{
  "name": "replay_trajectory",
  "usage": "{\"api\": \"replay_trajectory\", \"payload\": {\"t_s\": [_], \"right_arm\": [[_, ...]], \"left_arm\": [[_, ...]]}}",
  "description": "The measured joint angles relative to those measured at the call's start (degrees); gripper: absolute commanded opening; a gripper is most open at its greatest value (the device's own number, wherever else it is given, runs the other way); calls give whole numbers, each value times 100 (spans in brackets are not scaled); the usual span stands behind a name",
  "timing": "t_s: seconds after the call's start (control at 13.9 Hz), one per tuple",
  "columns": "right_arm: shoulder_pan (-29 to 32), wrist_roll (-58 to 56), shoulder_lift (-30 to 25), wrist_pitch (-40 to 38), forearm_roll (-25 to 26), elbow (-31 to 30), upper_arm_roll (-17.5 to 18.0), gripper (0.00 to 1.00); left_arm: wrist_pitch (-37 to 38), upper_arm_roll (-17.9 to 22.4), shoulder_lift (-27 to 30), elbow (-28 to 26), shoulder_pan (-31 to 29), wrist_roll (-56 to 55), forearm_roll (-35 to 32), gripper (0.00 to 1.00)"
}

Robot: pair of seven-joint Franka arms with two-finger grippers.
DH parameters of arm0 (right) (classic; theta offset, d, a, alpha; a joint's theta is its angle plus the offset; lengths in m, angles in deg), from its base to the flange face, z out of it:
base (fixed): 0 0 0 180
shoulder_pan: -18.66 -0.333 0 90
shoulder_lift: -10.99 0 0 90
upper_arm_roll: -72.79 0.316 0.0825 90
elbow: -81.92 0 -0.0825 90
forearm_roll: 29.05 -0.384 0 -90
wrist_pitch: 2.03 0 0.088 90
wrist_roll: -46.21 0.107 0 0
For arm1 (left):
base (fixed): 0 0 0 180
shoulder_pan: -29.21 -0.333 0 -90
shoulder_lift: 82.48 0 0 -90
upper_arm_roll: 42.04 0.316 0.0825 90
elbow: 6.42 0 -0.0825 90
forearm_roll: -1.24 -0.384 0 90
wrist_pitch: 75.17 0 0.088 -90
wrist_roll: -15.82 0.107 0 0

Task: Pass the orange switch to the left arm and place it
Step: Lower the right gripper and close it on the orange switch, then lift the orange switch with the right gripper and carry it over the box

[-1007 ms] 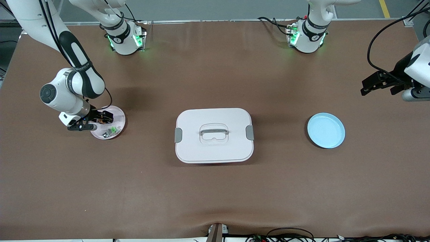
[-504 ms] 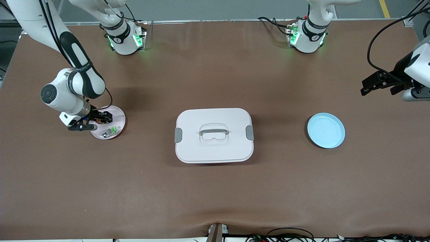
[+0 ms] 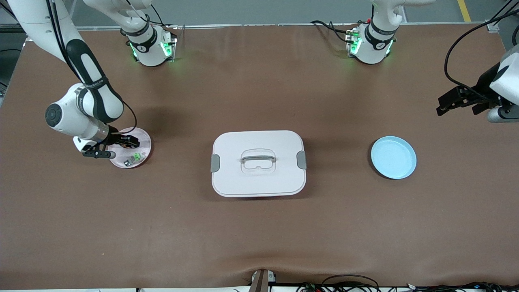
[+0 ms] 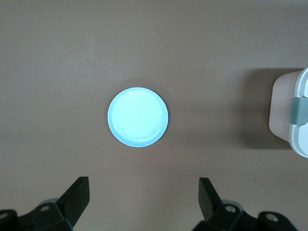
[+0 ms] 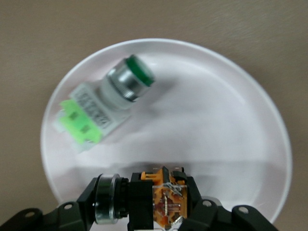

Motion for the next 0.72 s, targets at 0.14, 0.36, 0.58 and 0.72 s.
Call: {"api": "replay_trajectory", "payload": {"t_s": [0.14,0.36,0.58,0.72], "right_arm": [[0,271,-22,-846,-138,422,0,0],[-3,1223,-111,-2048,-149,1114,3,0],[-62,2185,-179,-3138,-156,1811,20,0],[-223,2845,-246,-3651,-168,2171,35,0]], "left_arm": [[0,0,0,0,-4,0,0,100],[0,0,-1,0,-5,0,0,100],[0,0,-2,0,-6,0,0,100],[0,0,-2,0,-6,0,0,100]]}}
